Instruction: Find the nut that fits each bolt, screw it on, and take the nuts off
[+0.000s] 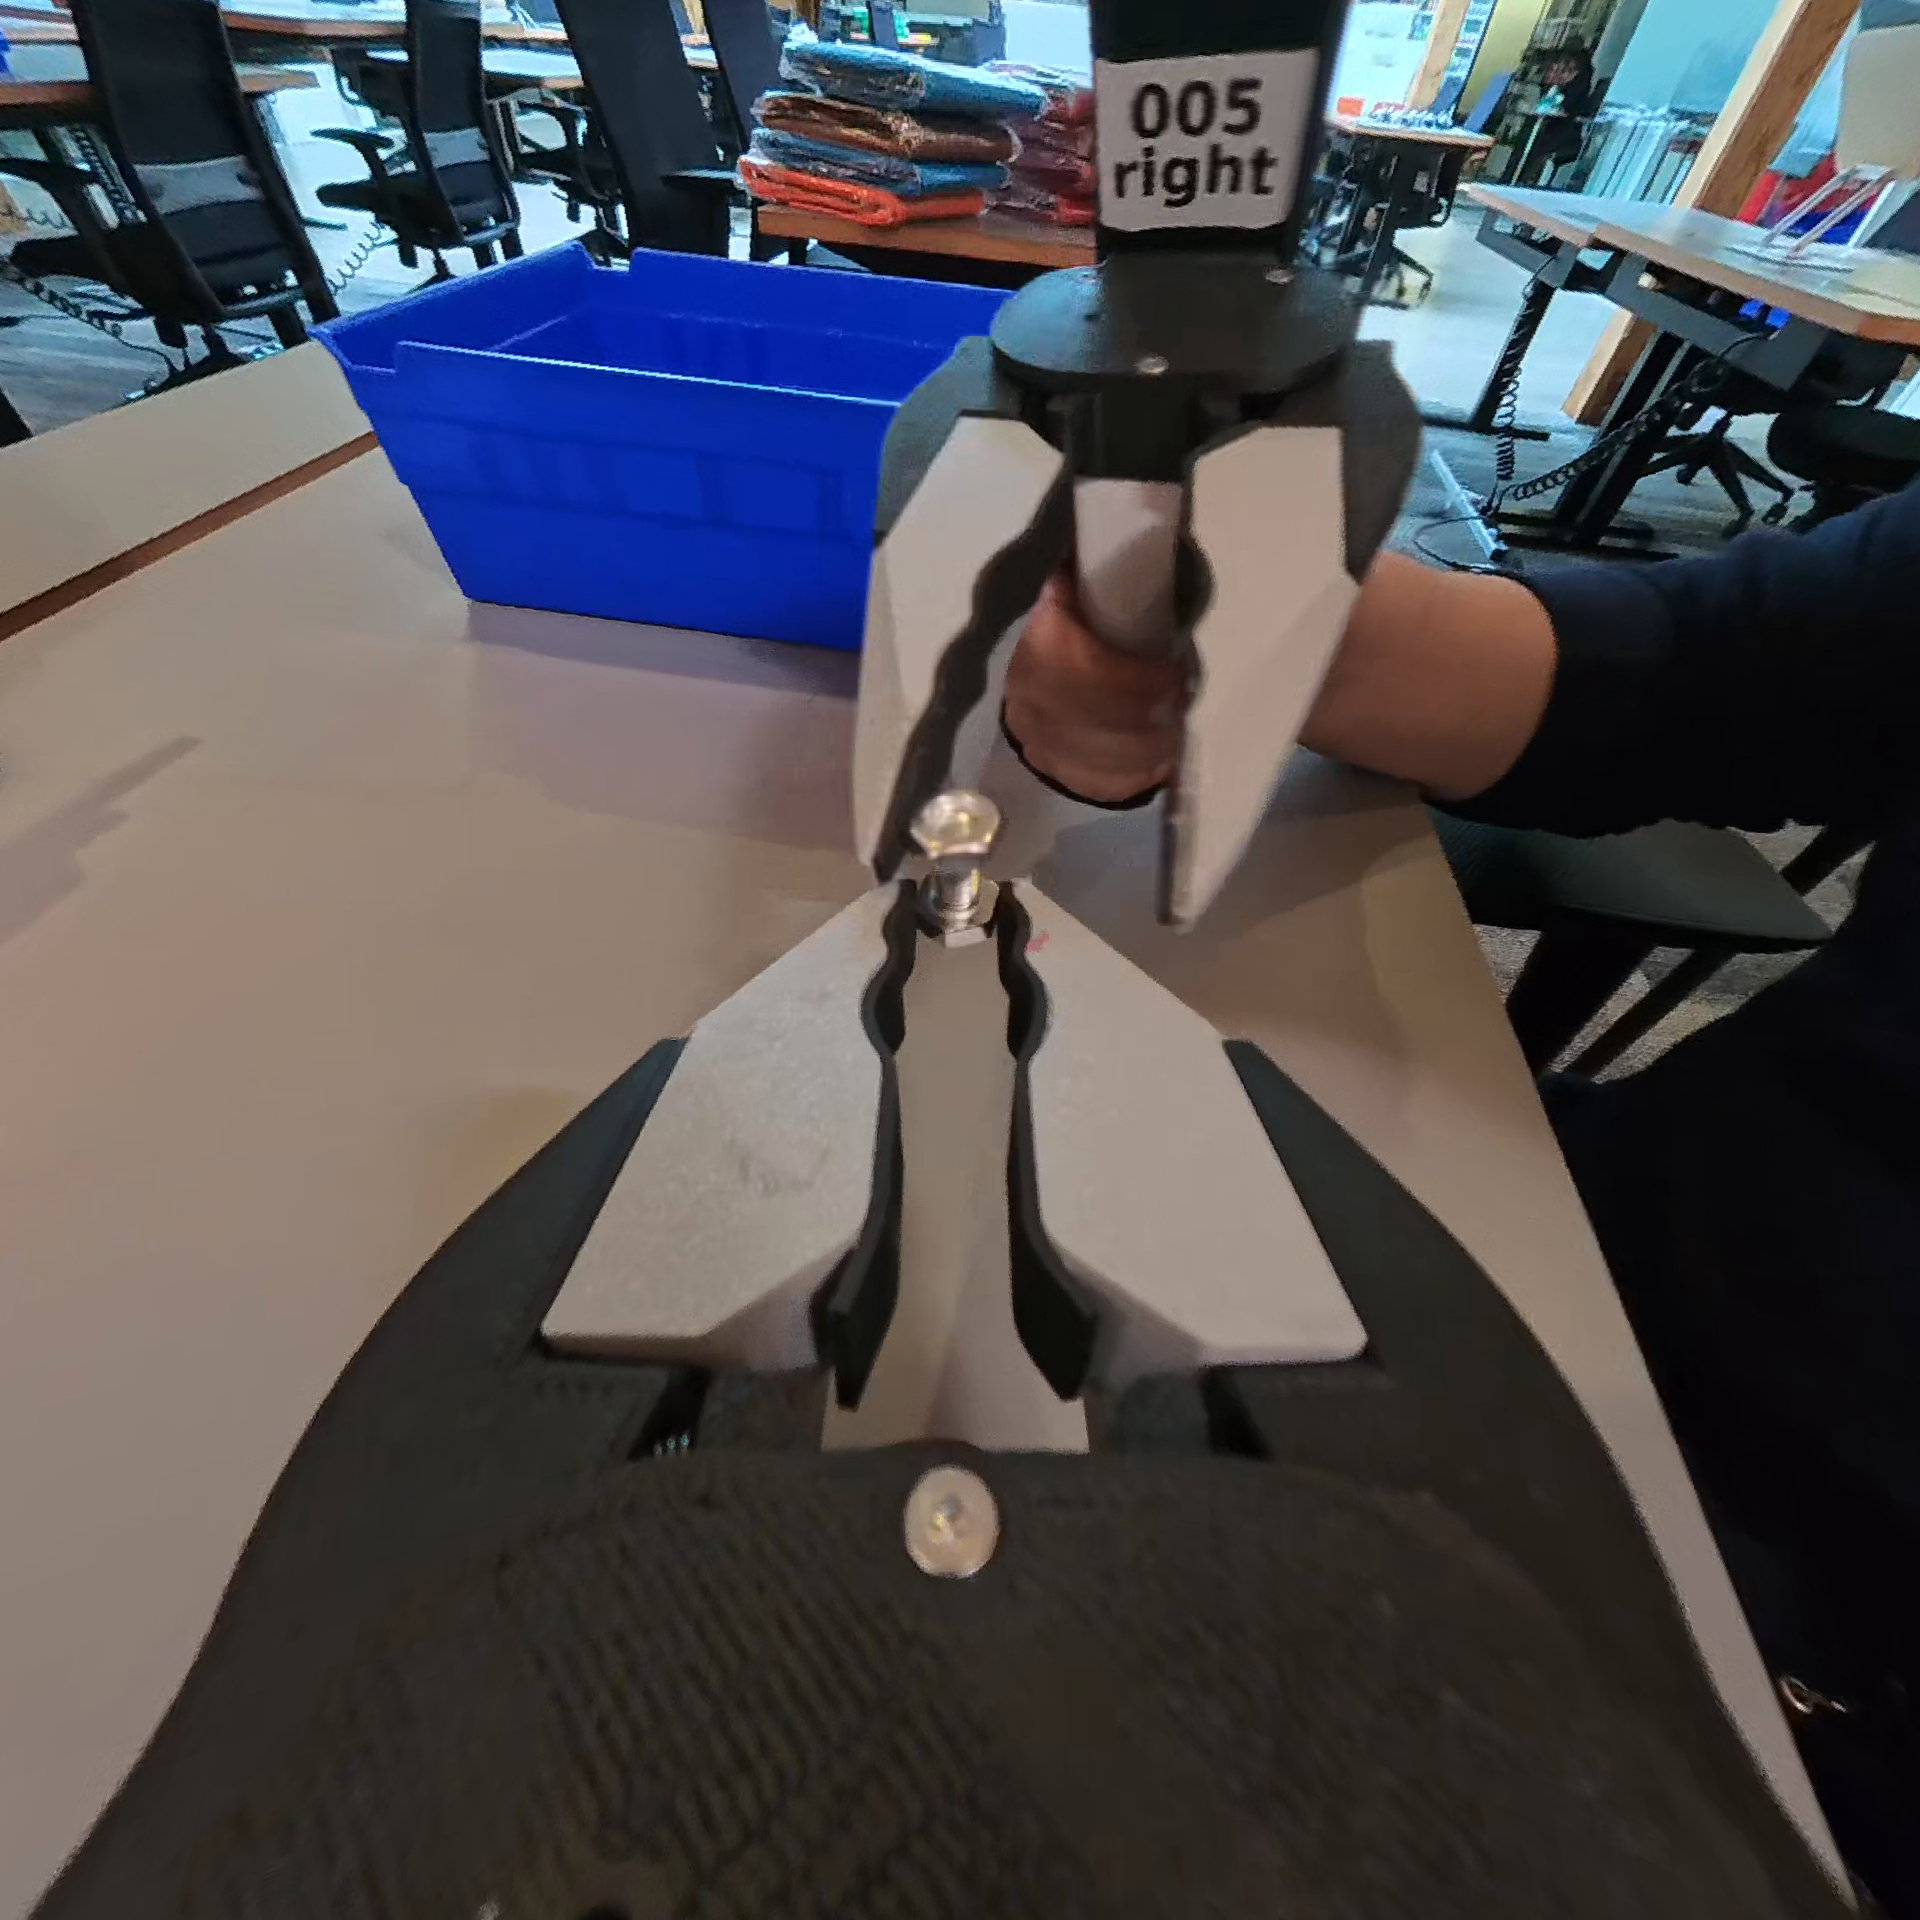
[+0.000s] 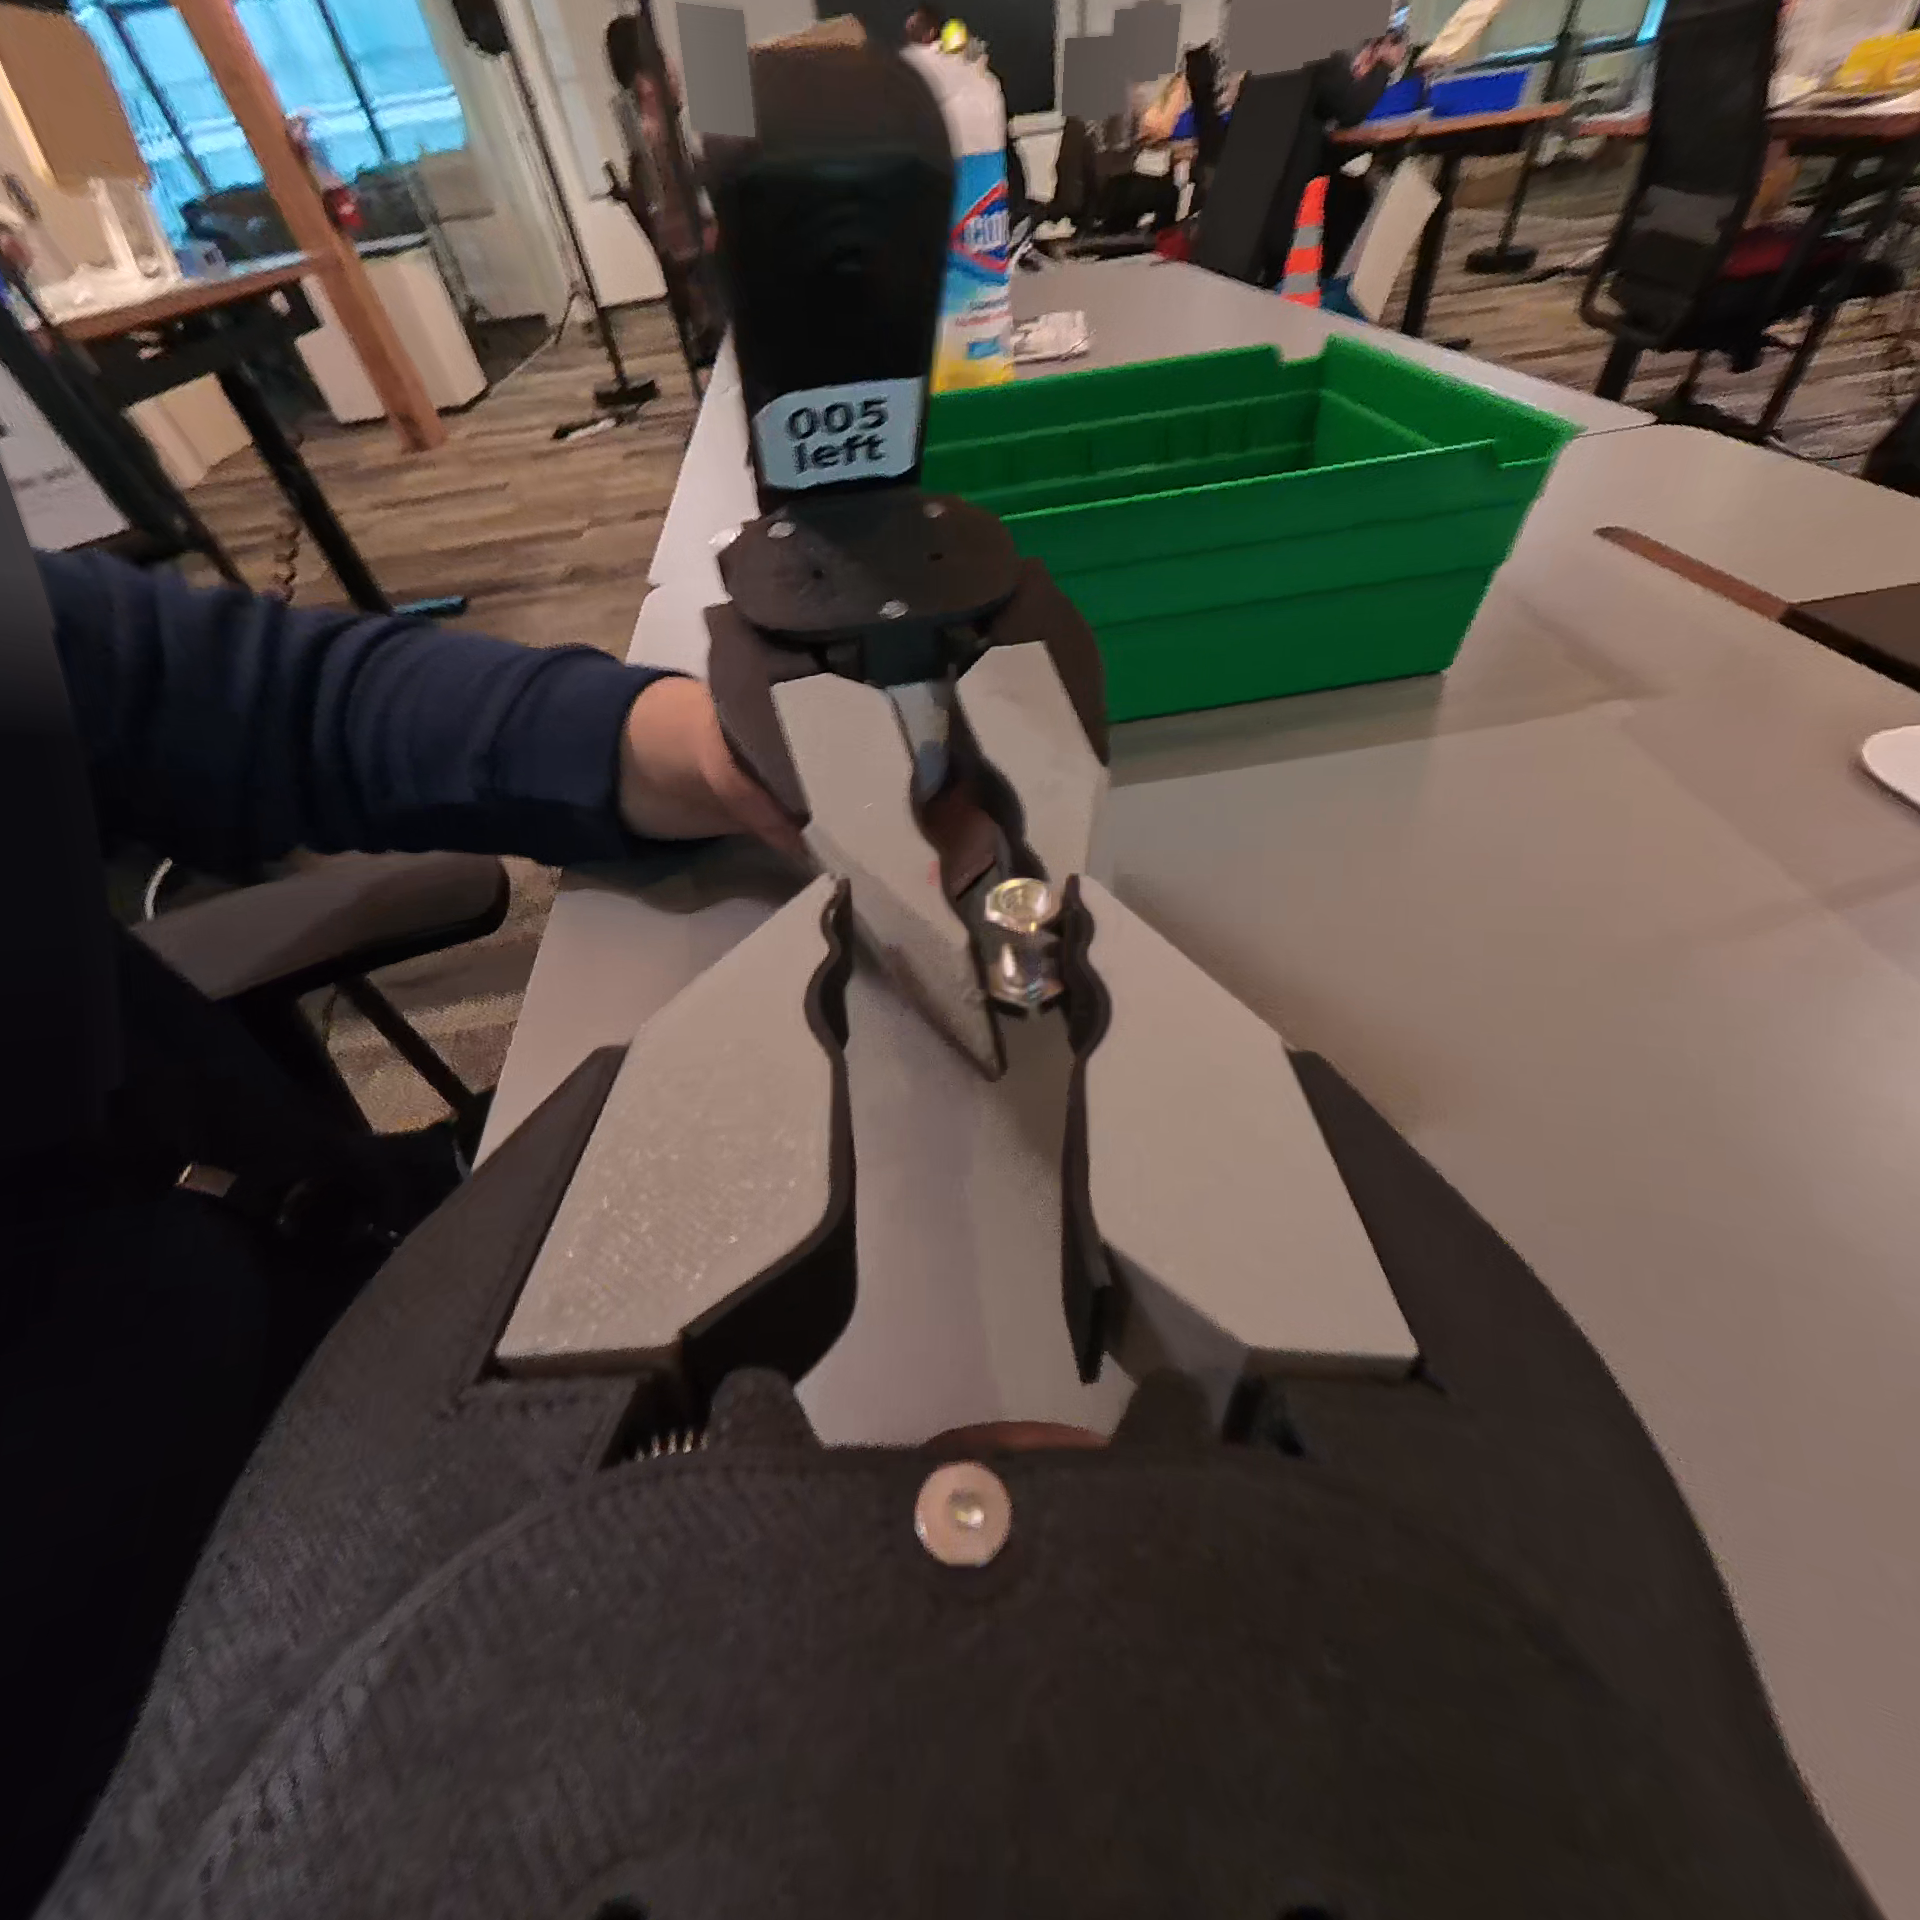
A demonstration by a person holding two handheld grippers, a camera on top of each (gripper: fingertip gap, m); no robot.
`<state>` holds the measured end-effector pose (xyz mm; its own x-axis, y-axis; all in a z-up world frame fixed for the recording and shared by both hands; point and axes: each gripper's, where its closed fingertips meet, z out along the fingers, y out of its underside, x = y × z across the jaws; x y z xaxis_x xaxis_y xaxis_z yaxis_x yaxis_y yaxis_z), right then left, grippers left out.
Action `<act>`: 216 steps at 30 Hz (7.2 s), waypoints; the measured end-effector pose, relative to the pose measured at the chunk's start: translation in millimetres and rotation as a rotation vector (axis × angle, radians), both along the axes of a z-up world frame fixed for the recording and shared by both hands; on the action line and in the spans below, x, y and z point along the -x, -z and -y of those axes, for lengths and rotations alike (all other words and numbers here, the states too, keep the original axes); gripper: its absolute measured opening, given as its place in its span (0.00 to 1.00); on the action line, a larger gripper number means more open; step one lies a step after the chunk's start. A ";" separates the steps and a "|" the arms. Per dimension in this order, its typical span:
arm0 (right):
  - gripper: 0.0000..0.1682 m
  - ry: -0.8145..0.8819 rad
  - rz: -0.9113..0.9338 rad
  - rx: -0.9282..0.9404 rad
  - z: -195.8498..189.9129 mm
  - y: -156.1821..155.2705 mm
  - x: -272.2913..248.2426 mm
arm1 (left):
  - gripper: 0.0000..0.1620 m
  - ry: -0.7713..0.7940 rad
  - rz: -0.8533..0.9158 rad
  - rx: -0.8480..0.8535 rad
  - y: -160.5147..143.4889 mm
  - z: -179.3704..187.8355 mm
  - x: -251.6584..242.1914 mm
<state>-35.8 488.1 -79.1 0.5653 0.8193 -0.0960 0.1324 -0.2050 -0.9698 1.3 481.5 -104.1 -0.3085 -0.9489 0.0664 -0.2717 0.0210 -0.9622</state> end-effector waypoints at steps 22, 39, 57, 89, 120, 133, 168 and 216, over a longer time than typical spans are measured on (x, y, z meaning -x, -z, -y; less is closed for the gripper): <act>0.26 0.113 -0.050 0.015 -14.5 -2.5 -21.0 | 0.08 -0.066 -0.086 0.052 12.6 -18.2 2.4; 0.21 0.118 0.017 0.076 -17.9 18.5 -17.6 | 0.08 -0.048 -0.115 0.045 17.9 -9.6 -2.0; 0.08 0.203 0.098 0.168 -28.6 43.3 -24.0 | 0.08 -0.146 -0.219 -0.098 43.7 -24.3 -4.8; 0.11 -0.002 -0.282 0.573 -8.3 49.1 -19.4 | 0.08 -0.099 -0.060 -0.601 33.7 -11.5 -2.5; 0.07 0.159 -0.136 0.247 2.9 -6.6 -51.1 | 0.26 -0.250 -0.106 -0.433 35.4 -45.0 -4.3; 0.07 1.022 0.382 0.465 34.3 11.1 -369.5 | 0.22 -0.267 -0.168 -0.512 48.8 -47.9 -4.8; 0.33 0.468 0.260 0.123 -55.4 61.5 -79.7 | 0.30 -0.292 -0.269 -0.265 53.9 -48.5 5.6; 0.29 0.396 0.193 -0.084 -26.6 6.7 -50.8 | 0.00 -0.762 -1.278 -0.077 56.4 -215.2 311.3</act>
<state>15.1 514.7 -85.8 0.8382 0.5362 0.0994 0.2392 -0.1977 -0.9506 -310.0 696.8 -160.5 0.4779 -0.8648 -0.1539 -0.8784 -0.4722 -0.0738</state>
